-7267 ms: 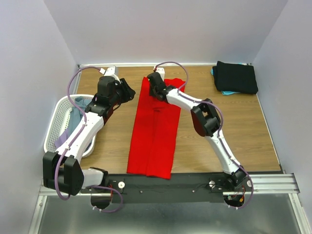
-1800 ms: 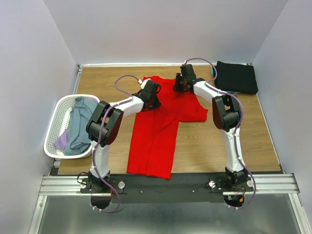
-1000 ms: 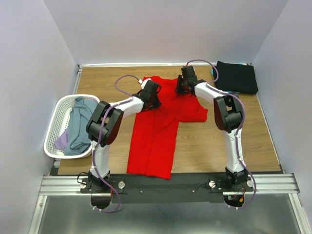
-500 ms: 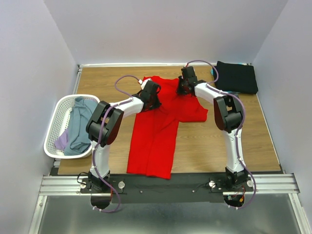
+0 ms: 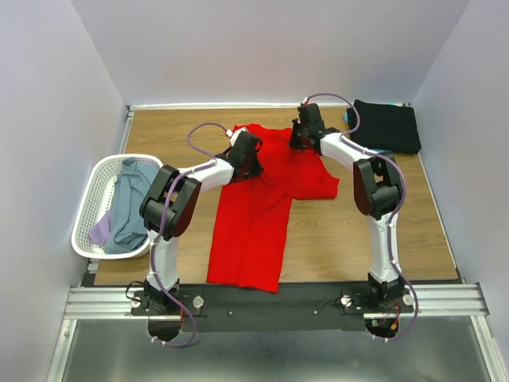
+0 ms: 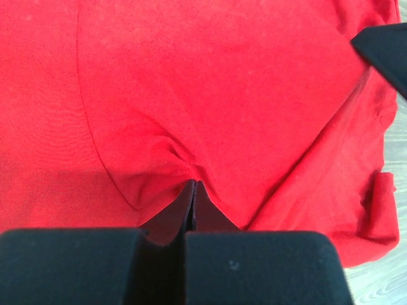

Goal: Fold and stack the t-shirts
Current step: Fold the tshirt

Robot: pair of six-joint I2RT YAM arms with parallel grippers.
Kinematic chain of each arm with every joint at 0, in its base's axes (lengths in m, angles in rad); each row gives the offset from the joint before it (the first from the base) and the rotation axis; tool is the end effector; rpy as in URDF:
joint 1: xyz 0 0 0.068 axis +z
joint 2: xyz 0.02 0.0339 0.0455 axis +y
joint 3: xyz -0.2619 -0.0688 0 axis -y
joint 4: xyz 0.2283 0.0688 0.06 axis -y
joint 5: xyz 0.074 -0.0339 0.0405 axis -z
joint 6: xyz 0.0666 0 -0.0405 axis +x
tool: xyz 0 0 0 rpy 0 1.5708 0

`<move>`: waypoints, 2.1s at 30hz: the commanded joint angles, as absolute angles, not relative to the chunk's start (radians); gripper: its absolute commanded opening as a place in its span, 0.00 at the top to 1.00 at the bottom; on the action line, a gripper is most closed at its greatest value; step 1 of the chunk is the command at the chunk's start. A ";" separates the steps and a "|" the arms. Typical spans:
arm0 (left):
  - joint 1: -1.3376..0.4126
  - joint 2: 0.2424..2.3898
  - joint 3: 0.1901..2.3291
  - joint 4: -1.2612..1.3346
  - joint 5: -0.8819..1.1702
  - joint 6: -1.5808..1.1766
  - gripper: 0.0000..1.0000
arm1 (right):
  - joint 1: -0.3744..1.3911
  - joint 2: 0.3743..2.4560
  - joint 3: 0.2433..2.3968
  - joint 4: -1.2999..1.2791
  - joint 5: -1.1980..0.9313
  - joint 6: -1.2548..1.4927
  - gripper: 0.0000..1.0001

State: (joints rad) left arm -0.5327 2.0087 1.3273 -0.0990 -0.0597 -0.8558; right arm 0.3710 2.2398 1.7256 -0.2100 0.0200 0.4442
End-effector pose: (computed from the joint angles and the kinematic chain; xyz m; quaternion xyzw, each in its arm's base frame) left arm 0.3862 -0.2231 0.1546 -0.1597 0.9086 -0.2250 0.3134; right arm 0.4814 0.1858 0.1658 0.0375 0.9109 0.1545 0.3807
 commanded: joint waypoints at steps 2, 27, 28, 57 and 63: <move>-0.543 1.957 1.307 -0.081 -0.051 -0.844 1.00 | 0.364 2.187 1.723 -0.210 0.009 0.446 0.93; -0.563 1.890 1.261 -0.061 -0.040 -0.839 1.00 | 0.362 2.082 1.672 -0.201 0.075 0.453 0.95; -0.563 1.887 1.259 -0.060 -0.038 -0.839 1.00 | 0.362 2.080 1.672 -0.201 0.077 0.453 0.94; -0.586 1.855 1.229 -0.052 -0.031 -0.841 1.00 | 0.360 2.031 1.600 -0.198 0.120 0.462 0.95; -0.588 1.847 1.224 -0.054 -0.032 -0.839 1.00 | 0.354 2.019 1.586 -0.198 0.123 0.465 0.95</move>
